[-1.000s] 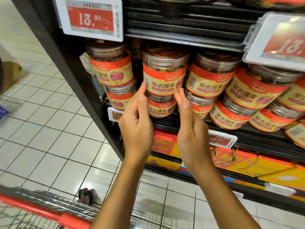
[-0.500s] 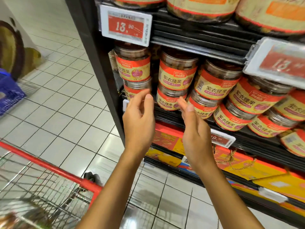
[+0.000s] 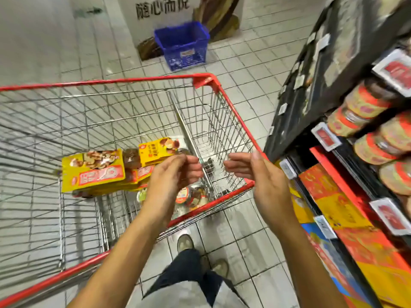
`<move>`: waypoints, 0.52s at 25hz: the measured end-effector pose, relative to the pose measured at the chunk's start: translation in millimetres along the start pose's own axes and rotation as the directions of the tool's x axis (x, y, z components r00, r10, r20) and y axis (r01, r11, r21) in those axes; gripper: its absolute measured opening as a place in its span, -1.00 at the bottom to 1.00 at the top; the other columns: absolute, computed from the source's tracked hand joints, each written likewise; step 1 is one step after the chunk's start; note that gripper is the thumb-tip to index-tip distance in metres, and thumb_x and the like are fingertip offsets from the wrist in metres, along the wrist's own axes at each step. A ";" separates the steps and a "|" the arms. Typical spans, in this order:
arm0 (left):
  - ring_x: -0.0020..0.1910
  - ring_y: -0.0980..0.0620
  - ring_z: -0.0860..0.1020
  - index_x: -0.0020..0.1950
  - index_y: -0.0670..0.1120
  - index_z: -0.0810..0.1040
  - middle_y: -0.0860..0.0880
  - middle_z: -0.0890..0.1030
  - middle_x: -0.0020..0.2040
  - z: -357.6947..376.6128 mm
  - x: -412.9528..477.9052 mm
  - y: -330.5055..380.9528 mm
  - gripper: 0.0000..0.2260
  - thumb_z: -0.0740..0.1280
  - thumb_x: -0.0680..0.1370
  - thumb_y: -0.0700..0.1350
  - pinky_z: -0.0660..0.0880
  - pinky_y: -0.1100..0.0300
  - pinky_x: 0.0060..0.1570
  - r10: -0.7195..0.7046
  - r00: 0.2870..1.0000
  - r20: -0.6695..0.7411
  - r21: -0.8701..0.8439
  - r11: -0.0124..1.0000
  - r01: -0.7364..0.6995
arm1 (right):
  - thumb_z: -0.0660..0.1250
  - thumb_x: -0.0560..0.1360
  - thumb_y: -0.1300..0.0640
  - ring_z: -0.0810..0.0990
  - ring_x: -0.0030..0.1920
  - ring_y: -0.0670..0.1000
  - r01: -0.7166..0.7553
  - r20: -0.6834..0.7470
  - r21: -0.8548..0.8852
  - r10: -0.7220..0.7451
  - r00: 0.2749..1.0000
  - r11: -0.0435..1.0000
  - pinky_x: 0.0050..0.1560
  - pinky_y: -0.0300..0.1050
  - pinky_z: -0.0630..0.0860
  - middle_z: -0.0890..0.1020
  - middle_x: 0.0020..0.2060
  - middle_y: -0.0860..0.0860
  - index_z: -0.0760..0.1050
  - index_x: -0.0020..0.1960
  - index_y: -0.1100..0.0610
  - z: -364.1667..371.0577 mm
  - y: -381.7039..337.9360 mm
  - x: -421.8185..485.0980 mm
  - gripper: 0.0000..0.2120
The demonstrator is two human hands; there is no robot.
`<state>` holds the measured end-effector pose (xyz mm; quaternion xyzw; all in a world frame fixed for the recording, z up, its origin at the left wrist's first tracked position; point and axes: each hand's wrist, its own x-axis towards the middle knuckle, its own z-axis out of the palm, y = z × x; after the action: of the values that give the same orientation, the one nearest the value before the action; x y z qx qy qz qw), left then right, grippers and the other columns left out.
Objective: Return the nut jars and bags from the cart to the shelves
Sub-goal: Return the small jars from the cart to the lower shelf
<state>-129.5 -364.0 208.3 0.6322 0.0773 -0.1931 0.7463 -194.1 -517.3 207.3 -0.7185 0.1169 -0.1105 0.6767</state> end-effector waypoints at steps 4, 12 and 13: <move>-0.40 0.13 0.57 -0.20 -0.11 0.55 0.03 0.63 -0.39 -112.8 -22.6 3.9 -0.76 0.15 0.60 -0.19 0.50 0.33 -0.32 -0.040 0.955 -0.294 -0.009 0.999 0.039 | 0.06 0.62 0.05 0.64 -0.17 -0.11 -0.050 0.289 -0.066 0.067 0.955 0.997 -0.13 -0.38 0.50 0.66 -0.23 -0.09 0.54 -0.11 -0.03 93.2 3.7 8.1 -0.70; -0.53 0.18 0.55 -0.19 -0.13 0.49 0.05 0.58 -0.52 -261.9 9.3 -13.3 -0.78 0.13 0.60 -0.25 0.48 0.34 -0.41 -0.334 0.842 -0.423 -0.124 0.942 0.312 | 0.03 0.59 -0.12 0.54 -0.19 0.24 -0.222 0.443 -0.453 0.434 0.784 0.863 -0.05 0.27 0.48 0.59 -0.11 0.38 0.55 -0.06 0.25 228.9 86.3 45.4 -0.50; -0.53 0.16 0.55 -0.19 -0.12 0.48 0.05 0.57 -0.53 -276.9 27.0 -13.8 -0.77 0.12 0.60 -0.24 0.46 0.32 -0.39 -0.384 0.833 -0.398 -0.118 0.922 0.369 | 0.01 0.58 -0.15 0.53 -0.17 0.20 -0.295 0.402 -0.495 0.516 0.756 0.818 -0.04 0.25 0.47 0.58 -0.07 0.41 0.51 -0.05 0.33 242.0 101.0 58.0 -0.44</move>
<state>-74.4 -101.3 133.7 0.6171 0.3597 -0.1965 0.6717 -64.3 -312.3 92.0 -0.7996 0.1063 0.2668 0.5274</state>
